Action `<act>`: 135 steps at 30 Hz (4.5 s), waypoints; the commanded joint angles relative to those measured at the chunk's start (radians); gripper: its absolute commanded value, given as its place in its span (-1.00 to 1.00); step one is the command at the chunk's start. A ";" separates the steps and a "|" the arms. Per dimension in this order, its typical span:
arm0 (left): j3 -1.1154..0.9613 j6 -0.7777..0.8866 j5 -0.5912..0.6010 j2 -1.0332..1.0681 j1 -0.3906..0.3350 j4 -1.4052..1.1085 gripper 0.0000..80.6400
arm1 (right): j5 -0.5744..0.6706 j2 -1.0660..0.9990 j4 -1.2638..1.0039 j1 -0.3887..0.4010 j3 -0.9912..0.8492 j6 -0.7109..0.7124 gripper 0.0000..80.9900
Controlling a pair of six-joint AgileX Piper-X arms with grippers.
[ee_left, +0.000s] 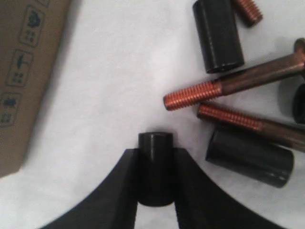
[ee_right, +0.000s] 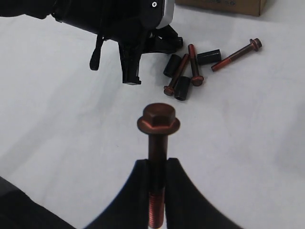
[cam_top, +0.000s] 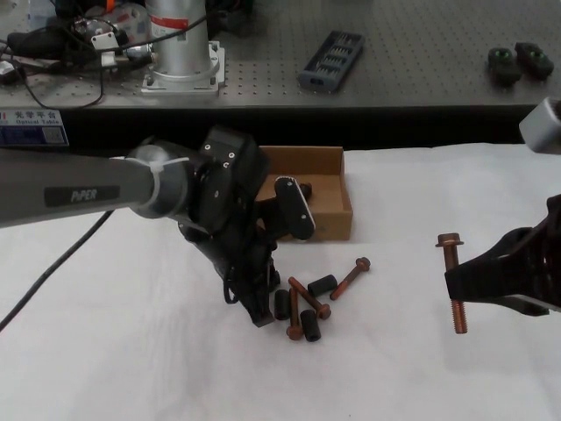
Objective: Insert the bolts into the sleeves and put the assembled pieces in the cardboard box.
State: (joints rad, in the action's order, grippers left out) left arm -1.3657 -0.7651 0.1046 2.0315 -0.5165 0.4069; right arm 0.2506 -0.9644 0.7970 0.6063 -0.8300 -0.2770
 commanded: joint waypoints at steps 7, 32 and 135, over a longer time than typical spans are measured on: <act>-0.002 0.256 -0.015 -0.198 0.000 0.233 -0.99 | 0.013 0.010 -0.084 -0.028 -0.003 0.008 -0.95; 0.509 0.823 0.609 -0.788 -0.007 -0.288 -0.99 | 0.112 -0.097 -0.503 -0.021 -0.003 -0.281 -0.95; 0.575 0.969 0.589 -0.797 -0.005 -0.762 -0.99 | 0.126 -0.055 -0.462 0.091 -0.003 -0.164 -0.05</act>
State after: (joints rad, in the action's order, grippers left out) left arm -0.7769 0.2629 0.7527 1.2452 -0.5199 -0.3688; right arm 0.3772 -1.0264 0.3129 0.6957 -0.8313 -0.4702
